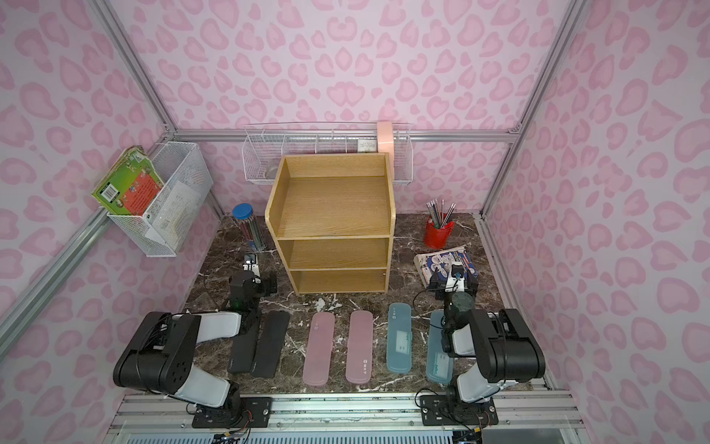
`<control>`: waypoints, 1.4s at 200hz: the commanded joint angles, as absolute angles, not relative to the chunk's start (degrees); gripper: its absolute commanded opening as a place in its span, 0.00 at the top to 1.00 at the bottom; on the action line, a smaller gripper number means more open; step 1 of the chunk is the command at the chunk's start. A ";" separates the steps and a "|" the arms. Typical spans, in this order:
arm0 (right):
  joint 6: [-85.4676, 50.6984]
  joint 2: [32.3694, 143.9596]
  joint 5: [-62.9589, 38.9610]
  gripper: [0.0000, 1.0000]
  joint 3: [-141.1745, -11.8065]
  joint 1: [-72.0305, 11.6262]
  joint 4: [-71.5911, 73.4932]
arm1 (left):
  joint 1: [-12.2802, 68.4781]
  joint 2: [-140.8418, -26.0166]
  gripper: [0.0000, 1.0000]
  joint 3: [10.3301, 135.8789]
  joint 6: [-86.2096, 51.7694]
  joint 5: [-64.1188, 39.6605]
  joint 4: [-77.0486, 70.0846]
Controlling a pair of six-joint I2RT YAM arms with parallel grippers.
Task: Place the pencil cases on the shelf according to color
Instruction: Adjust the pencil case at the center of the board.
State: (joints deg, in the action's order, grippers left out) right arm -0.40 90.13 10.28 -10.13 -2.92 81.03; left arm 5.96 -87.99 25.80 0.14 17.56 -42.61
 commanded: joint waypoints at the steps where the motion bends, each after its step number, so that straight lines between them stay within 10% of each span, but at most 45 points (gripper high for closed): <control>1: -0.73 90.08 10.30 0.00 -10.44 -2.98 81.20 | 5.89 -87.89 0.01 25.87 -0.09 17.40 -42.79; 209: -2.73 89.47 5.29 0.00 -10.65 -0.13 80.00 | 5.76 -87.58 0.01 25.43 -0.13 17.73 -43.16; 257: 5.44 83.91 30.31 0.00 -16.70 -12.83 65.85 | 8.53 -83.63 0.02 25.94 4.12 26.09 -43.47; 280: 5.40 82.53 40.45 0.00 -20.88 -18.35 56.28 | 10.15 -78.16 0.02 40.54 -6.13 36.43 -13.91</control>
State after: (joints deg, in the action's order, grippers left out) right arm 3.33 83.90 25.50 -17.80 -14.55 68.07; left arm 9.45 -81.95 28.88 1.63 25.28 -36.23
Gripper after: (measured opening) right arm 0.998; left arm 0.984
